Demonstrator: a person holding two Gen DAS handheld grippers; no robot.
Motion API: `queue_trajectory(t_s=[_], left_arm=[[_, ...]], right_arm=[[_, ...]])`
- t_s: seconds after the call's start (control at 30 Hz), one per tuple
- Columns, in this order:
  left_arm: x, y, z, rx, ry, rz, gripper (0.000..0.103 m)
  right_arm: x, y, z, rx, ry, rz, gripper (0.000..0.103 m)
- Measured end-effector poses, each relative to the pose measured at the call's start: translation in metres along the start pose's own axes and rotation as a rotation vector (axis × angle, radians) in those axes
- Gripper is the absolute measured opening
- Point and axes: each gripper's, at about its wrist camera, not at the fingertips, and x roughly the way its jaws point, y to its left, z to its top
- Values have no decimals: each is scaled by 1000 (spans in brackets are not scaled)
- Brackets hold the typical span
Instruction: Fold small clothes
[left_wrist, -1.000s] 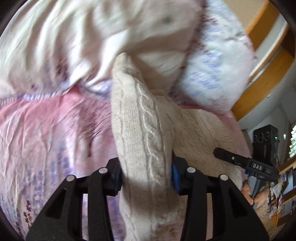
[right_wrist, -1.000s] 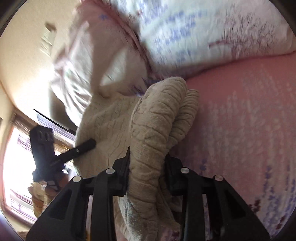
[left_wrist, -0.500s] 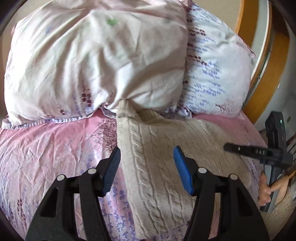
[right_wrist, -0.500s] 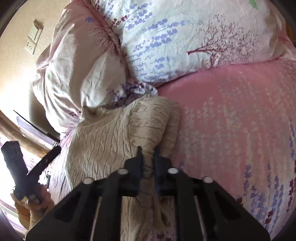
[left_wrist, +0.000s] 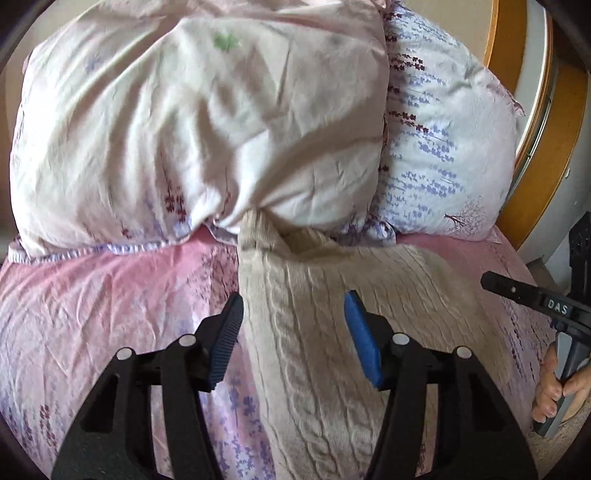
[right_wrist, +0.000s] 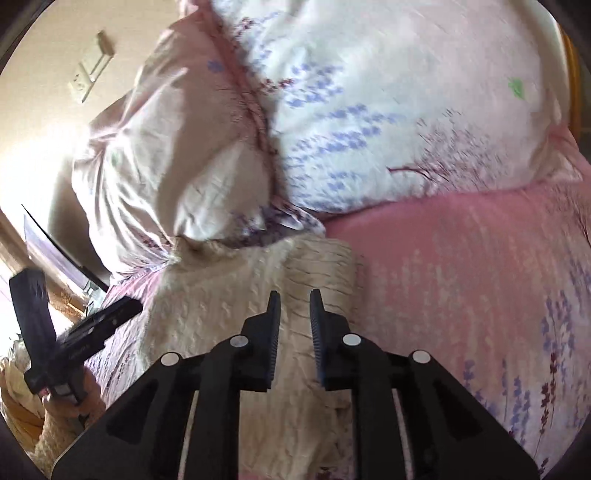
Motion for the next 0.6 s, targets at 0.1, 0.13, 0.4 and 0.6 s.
queue_trajectory(t_s=[0.1,0.13,0.4,0.6], left_arm=[[31,6,23,-21,80,94,56],[43,15,27,-63,124,66,56],[95,55,45,-207,265,-44,57],[108,48,51,-178,239,-167,12]], right_arm=[[17,-7,17,36,20,-31,51],[28,-19,25,91,50,-12,54],[87,-62,46,295,222,111,54],[72,-47,41,200,154,165,10]])
